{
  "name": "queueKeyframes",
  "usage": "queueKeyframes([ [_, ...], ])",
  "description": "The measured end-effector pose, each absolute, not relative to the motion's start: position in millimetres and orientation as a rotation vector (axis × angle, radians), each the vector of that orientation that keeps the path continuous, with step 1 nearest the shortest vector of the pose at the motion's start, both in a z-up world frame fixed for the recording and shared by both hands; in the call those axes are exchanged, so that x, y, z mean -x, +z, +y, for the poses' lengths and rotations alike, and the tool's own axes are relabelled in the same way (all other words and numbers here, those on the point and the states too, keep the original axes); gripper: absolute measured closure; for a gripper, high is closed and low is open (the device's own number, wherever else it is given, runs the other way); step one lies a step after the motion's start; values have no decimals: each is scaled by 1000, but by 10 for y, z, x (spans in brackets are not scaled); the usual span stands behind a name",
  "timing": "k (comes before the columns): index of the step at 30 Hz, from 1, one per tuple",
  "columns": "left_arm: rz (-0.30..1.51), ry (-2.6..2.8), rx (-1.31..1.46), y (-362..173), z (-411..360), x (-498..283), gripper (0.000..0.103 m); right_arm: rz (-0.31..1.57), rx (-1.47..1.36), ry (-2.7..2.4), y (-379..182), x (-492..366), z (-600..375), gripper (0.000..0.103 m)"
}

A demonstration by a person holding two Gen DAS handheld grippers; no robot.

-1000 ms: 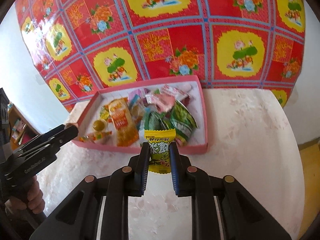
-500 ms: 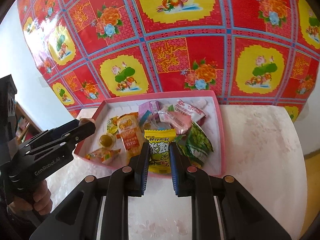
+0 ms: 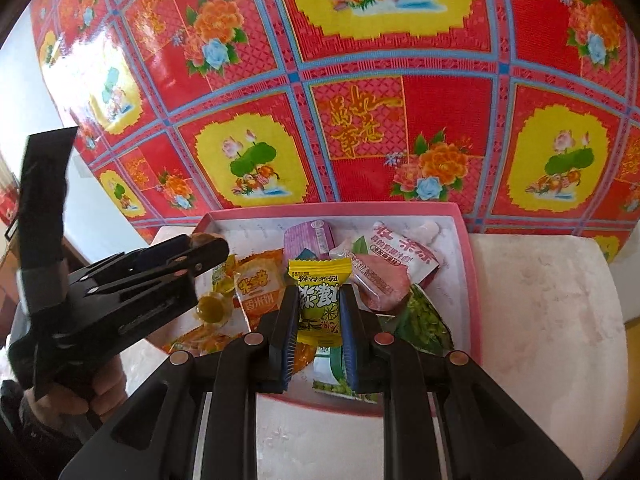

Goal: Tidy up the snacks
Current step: 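Carry the brown candy with the left tool while the right tool carries the yellow pack into the tray, then open the left tool on the brown candy while the right tool releases the yellow pack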

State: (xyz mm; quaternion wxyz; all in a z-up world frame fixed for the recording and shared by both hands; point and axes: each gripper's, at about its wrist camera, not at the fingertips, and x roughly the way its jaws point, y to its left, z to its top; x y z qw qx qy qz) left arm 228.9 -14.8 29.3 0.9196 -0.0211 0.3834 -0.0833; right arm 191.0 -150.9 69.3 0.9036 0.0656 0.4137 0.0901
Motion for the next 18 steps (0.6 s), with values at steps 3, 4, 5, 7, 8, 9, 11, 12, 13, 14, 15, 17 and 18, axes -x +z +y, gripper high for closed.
queueKeyframes([
  [3,804,-166,38,215,-149,-2405,56,863,-136,185,630,-1964,-1522,82],
  [4,808,-166,39,195,-151,-2437,56,865,-136,184,610,-1982,-1526,82],
  [5,810,-166,40,183,-150,-2455,56,867,-135,183,591,-2000,-1530,82],
  [7,813,-168,40,150,-160,-2511,56,869,-133,181,565,-2029,-1539,82],
  [8,813,-169,40,139,-165,-2528,56,870,-133,181,552,-2045,-1544,82],
  [9,813,-169,39,127,-167,-2543,56,870,-134,181,544,-2056,-1548,82],
  [11,817,-173,39,103,-178,-2576,55,869,-132,181,526,-2075,-1551,82],
  [12,819,-174,38,94,-183,-2588,55,869,-131,181,518,-2082,-1551,82],
  [13,822,-173,37,84,-184,-2600,55,870,-132,182,505,-2093,-1551,82],
  [14,825,-170,38,76,-180,-2608,55,870,-133,182,500,-2097,-1552,82],
  [15,827,-169,41,67,-178,-2617,55,870,-134,182,497,-2102,-1552,82],
  [17,838,-165,54,53,-164,-2629,54,869,-136,186,504,-2099,-1550,82],
  [18,842,-164,61,49,-154,-2631,54,868,-139,188,506,-2098,-1549,82],
])
